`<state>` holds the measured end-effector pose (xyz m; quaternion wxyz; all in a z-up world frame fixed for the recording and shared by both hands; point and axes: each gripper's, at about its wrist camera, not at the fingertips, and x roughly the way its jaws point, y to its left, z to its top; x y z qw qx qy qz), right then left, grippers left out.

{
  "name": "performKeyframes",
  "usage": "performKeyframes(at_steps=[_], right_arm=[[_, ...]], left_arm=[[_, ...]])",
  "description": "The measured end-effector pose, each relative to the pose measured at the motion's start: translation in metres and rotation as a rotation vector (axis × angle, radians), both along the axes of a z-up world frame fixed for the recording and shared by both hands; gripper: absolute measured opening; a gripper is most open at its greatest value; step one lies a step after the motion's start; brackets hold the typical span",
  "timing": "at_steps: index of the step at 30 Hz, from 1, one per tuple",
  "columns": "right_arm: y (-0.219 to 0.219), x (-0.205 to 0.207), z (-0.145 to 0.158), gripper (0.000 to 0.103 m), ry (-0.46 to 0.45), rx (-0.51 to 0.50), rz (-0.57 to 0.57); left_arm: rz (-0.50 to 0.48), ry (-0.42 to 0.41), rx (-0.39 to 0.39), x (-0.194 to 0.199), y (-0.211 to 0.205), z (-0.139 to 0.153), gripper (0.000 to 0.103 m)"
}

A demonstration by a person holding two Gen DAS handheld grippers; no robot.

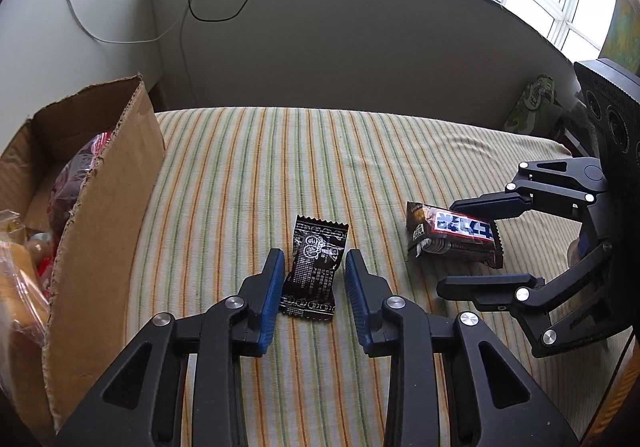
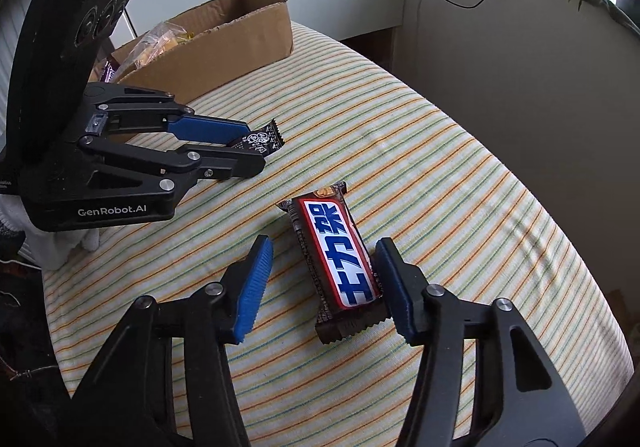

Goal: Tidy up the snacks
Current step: 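Grasp the dark wrapped chocolate with the left tool while the right tool grasps the blue-lettered bar, then carry the dark chocolate and blue-lettered bar into the box and open both tools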

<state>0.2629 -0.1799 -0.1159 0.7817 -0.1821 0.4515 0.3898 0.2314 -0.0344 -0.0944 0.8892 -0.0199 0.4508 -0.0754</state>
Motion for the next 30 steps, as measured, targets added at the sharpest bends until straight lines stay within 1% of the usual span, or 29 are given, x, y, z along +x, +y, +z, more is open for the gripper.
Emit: performKeyframes(at_steps=[2,4,7,9,11,17,22,30], right_arm=[[0.0,0.0,0.0,0.044,-0.015,-0.011,-0.037],[0.0,0.0,0.0,0.041,-0.025,-0.021,-0.066],[0.003,-0.003,0.0,0.04,-0.037,-0.042,-0.102],[0.004,-0.005,0.0,0.036,-0.044,-0.052,-0.125],[0.003,-0.007,0.001,0.03,-0.038,-0.046,-0.155],[-0.007,-0.022,0.002,0.03,-0.035,-0.024,-0.236],[-0.015,-0.035,0.006,0.03,-0.022,0.023,-0.3],[-0.016,-0.062,0.026,0.03,-0.058,0.057,-0.344]], left_arm=[[0.011,0.0,0.005,0.002,0.001,-0.001,0.023],[0.012,0.0,0.008,0.0,0.0,0.0,0.023],[0.007,0.0,0.033,-0.002,-0.004,0.001,0.023],[0.005,0.001,0.035,-0.006,-0.004,0.002,0.022],[0.008,0.003,0.027,-0.008,-0.004,0.002,0.022],[0.014,0.009,0.002,-0.019,-0.003,0.003,0.022],[0.013,0.002,-0.031,-0.035,-0.005,0.006,0.022],[0.003,-0.039,-0.059,-0.058,-0.005,0.025,0.022]])
